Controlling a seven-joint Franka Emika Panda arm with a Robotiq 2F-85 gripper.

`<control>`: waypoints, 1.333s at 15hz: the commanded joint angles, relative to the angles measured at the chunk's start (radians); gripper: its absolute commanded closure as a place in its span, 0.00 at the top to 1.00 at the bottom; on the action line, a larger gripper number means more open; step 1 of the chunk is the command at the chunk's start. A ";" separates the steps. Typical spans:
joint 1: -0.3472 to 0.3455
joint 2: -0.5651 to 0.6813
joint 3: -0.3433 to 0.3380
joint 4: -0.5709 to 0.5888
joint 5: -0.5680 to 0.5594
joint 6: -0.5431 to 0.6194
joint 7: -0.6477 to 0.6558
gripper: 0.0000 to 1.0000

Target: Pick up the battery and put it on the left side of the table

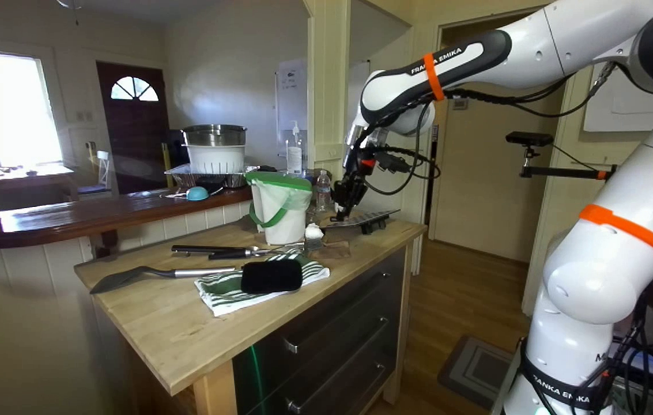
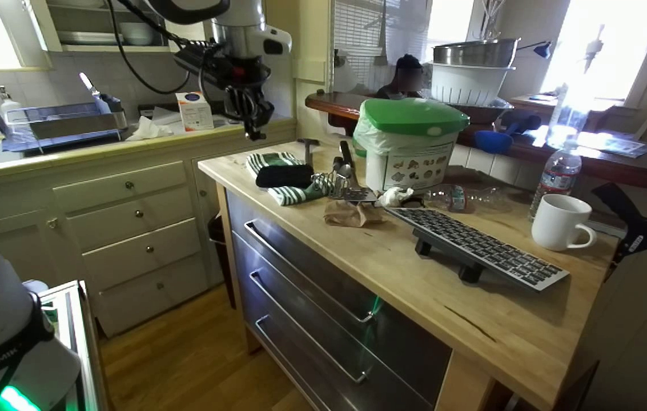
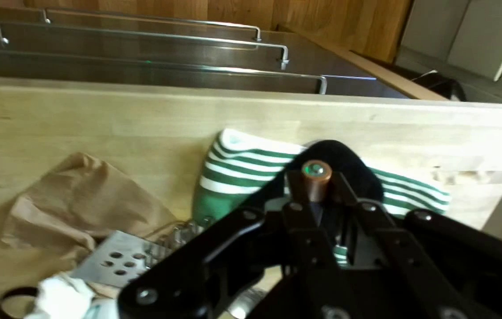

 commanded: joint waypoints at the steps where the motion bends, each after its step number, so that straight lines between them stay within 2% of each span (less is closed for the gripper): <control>1: 0.027 0.005 0.010 0.020 0.018 -0.003 -0.022 0.17; 3: 0.061 0.027 0.026 0.054 0.037 -0.003 -0.041 0.17; 6: 0.064 0.050 0.025 0.068 0.040 -0.003 -0.056 0.17; 7: 0.063 0.053 0.023 0.070 0.040 -0.005 -0.061 0.04; 9: 0.096 0.146 0.030 0.122 0.040 0.116 -0.187 0.04; 14: 0.152 0.411 0.096 0.320 0.044 0.402 -0.332 0.04; 16: 0.140 0.536 0.126 0.422 0.026 0.478 -0.418 0.04; 20: 0.066 0.725 0.217 0.610 0.036 0.544 -0.644 0.04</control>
